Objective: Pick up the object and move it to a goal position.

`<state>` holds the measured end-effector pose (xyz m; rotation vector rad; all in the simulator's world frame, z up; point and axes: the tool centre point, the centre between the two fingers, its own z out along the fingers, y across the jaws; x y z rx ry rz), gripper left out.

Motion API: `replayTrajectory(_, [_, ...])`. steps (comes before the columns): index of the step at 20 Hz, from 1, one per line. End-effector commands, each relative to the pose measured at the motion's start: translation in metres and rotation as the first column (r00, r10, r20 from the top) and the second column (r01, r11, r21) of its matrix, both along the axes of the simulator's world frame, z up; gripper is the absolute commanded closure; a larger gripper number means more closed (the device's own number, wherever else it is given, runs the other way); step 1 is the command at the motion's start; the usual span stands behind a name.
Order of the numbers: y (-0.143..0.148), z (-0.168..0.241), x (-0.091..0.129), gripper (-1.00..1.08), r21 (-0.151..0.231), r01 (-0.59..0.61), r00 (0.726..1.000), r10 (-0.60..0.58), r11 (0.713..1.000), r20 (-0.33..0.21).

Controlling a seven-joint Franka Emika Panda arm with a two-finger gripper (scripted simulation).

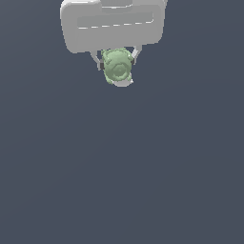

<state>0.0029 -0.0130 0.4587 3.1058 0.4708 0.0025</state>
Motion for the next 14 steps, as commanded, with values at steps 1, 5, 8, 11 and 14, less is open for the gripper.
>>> replayTrajectory(1, [-0.002, 0.017, -0.003, 1.08, 0.0, 0.0, 1.0, 0.0, 1.0, -0.002])
replayTrajectory(5, [-0.004, 0.035, -0.006, 1.08, 0.0, 0.001, 1.0, -0.001, 1.0, -0.002])
replayTrajectory(8, [-0.004, 0.044, -0.007, 1.08, 0.0, 0.001, 1.0, -0.001, 1.0, -0.002])
replayTrajectory(11, [-0.005, 0.048, -0.007, 1.08, 0.0, 0.001, 1.0, -0.001, 1.0, -0.002])
replayTrajectory(14, [-0.005, 0.049, -0.006, 1.08, 0.0, 0.001, 1.0, -0.001, 1.0, -0.002])
